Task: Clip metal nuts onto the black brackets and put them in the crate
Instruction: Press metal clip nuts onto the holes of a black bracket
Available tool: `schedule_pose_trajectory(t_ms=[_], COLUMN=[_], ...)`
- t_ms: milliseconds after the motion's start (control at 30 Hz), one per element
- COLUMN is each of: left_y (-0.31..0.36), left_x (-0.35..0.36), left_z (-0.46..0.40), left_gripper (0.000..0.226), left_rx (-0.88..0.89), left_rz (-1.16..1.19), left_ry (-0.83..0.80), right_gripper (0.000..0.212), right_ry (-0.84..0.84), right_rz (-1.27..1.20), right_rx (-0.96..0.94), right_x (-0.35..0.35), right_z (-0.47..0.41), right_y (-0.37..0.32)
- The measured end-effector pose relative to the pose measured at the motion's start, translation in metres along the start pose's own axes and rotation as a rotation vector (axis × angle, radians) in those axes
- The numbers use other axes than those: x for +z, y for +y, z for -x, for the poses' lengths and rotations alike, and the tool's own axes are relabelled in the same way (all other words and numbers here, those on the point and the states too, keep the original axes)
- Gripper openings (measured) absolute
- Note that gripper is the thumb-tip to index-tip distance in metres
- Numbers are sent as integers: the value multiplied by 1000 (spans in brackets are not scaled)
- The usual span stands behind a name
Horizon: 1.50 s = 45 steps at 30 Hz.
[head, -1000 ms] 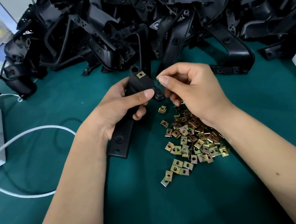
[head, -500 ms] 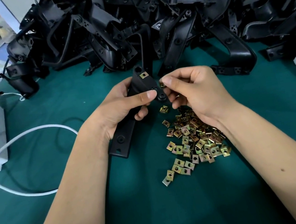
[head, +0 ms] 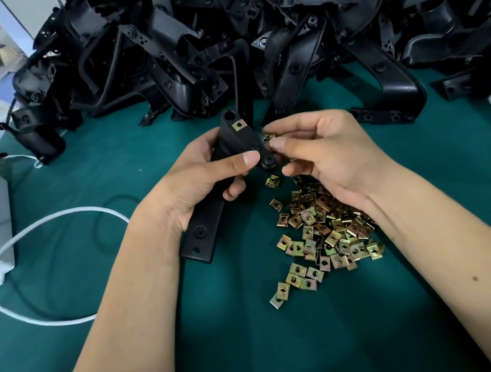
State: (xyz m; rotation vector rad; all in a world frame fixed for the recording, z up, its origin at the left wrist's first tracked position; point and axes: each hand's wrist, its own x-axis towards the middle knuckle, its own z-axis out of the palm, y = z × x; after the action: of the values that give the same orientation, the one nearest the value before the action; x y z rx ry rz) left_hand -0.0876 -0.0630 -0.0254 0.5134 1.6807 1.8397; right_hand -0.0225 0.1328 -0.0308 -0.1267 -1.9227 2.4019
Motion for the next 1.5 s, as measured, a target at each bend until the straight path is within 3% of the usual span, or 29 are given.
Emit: schedule_pose_trajectory(t_ms=[167, 933, 1500], left_y=[-1, -3, -4], left_x=[-1, -1, 0], left_z=[0, 0, -1], left_gripper=[28, 30, 33], left_rx=[0, 10, -13], left_rz=[2, -2, 5], left_ry=[-1, 4, 41], right_gripper=[8, 13, 13], right_ry=[93, 18, 8], right_rz=[31, 80, 3], right_rx=[9, -56, 54], right_x=[3, 0, 1], right_z=[0, 0, 0], right_y=[2, -1, -1])
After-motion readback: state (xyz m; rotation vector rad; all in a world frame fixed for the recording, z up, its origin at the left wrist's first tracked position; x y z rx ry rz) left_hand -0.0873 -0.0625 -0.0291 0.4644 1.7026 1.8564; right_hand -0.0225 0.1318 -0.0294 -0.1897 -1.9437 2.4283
